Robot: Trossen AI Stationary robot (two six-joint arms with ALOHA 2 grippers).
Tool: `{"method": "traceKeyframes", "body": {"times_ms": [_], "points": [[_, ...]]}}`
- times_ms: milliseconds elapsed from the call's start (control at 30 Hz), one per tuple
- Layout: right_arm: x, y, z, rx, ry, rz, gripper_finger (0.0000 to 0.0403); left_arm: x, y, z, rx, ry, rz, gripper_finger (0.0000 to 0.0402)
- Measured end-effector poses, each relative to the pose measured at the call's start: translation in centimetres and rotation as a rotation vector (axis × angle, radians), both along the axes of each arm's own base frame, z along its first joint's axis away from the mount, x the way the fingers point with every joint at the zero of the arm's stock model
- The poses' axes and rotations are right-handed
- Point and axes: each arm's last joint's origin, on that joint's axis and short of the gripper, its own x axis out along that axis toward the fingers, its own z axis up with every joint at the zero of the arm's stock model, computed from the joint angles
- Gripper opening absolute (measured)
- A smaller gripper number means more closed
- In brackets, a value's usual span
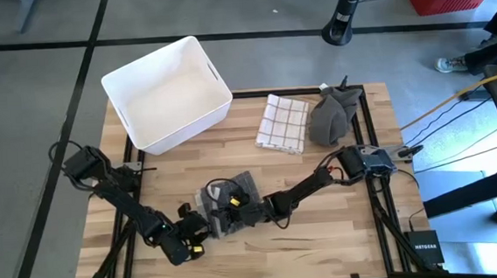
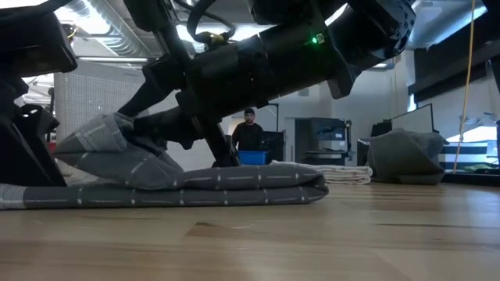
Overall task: Fold towel
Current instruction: Fold the gray checkered towel
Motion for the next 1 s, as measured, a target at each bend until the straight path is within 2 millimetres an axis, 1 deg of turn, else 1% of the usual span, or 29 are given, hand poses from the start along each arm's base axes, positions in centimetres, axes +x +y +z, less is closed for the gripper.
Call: {"method": "traceKeyframes", "body": {"times_ms": [67, 167, 267, 367, 433, 500, 600, 700, 767, 833, 900, 1000], "points": [[0.0, 0.0, 0.0, -0.001, 0.0, 0.0, 0.0063, 0.0, -0.1, 0.5, -0.033, 0.02, -0.035, 0.0137], [0.0, 0.0, 0.0, -0.015, 0.002, 0.004, 0.0104, -0.4, -0.1, 1.9, -0.108, 0.056, -0.085, 0.0137], [0.0, 0.0, 0.0, -0.052, 0.002, 0.016, 0.0139, -1.3, 0.4, 3.6, -0.156, 0.101, -0.11, 0.0137], [0.0, 0.1, 0.1, -0.074, -0.006, 0.044, 0.0161, -2.3, 1.1, 5.5, -0.191, 0.112, -0.096, 0.0137], [0.1, 0.2, 0.3, -0.117, -0.019, 0.107, 0.0169, -2.9, 1.6, 6.8, -0.205, 0.083, -0.096, 0.0137], [0.1, 0.3, 0.8, -0.204, -0.025, 0.186, 0.0171, -3.1, 1.9, 7.9, -0.171, -0.004, -0.087, 0.0137], [-0.1, 0.2, 2.6, -0.332, -0.012, 0.324, 0.0172, -2.7, 2.0, 8.7, -0.066, -0.159, -0.035, 0.0137], [-0.8, -0.1, 4.6, -0.494, 0.07, 0.444, 0.0172, -1.9, 2.5, 7.7, -0.008, -0.199, 0.014, 0.0137], [-1.7, -0.4, 5.1, -0.611, 0.186, 0.517, 0.0172, -1.5, 3.2, 6.3, 0.023, -0.161, 0.061, 0.0137], [-2.7, -0.4, 4.7, -0.691, 0.316, 0.593, 0.0172, -1.0, 4.0, 4.7, 0.044, -0.121, 0.116, 0.0137], [-3.6, -0.1, 3.7, -0.729, 0.434, 0.657, 0.0172, -0.7, 4.6, 3.3, 0.06, -0.074, 0.156, 0.0137], [-4.6, 0.3, 2.5, -0.768, 0.55, 0.698, 0.0172, -0.3, 5.2, 1.7, 0.047, 0.011, 0.181, 0.0137]]}}
